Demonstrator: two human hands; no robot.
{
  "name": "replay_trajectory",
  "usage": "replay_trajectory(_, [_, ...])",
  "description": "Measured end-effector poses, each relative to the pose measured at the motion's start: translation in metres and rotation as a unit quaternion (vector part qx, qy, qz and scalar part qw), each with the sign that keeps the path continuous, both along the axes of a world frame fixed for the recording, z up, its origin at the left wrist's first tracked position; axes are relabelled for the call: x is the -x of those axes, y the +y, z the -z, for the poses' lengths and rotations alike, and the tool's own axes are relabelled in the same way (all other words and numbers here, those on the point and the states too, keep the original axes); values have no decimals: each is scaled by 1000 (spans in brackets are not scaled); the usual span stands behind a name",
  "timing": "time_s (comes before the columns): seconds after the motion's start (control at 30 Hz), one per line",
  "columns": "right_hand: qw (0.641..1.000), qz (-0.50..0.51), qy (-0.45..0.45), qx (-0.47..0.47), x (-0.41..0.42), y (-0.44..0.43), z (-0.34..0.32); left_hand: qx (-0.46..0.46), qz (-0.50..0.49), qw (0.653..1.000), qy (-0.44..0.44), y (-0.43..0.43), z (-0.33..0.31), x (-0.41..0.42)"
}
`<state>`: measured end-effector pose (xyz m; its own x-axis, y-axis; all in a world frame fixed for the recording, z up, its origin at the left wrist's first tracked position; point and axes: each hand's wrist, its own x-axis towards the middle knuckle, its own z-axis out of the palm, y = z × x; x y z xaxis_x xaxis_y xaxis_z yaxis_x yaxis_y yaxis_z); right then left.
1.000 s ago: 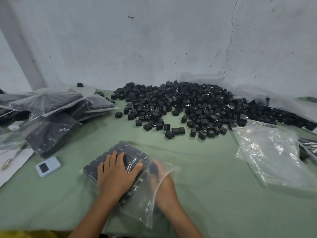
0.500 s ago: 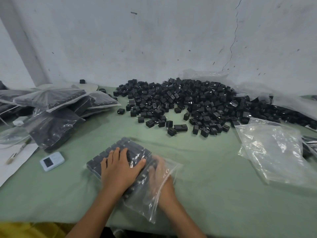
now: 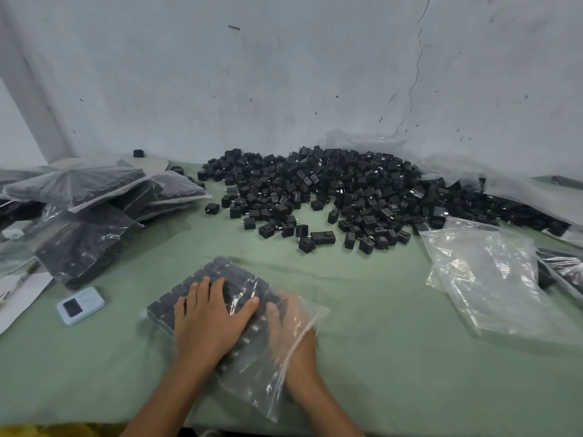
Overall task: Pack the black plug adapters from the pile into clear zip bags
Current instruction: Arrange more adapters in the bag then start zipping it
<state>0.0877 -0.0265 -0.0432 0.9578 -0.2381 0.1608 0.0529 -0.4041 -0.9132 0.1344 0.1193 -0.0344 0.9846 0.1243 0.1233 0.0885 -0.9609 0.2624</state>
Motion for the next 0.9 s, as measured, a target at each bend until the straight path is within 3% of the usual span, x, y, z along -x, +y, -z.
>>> replay_trajectory(0.13, [999,-4,15,34,-2,-1,2,2,-1,1000,-3,0,0,0])
replay_trajectory(0.6, [994,-44,49,-89,-2,-6,1,-3,3,1000,4,1,-1,-1])
replay_trajectory(0.7, [998,-57,1,35,2,-12,7,-6,7,1000,3,2,-1,-1])
replay_trajectory(0.8, [997,-75,-14,17,5,-7,0,-16,19,1000,6,4,-2,-2])
replay_trajectory(0.9, [992,-69,-32,104,5,-4,3,-22,29,999,19,7,-4,-2])
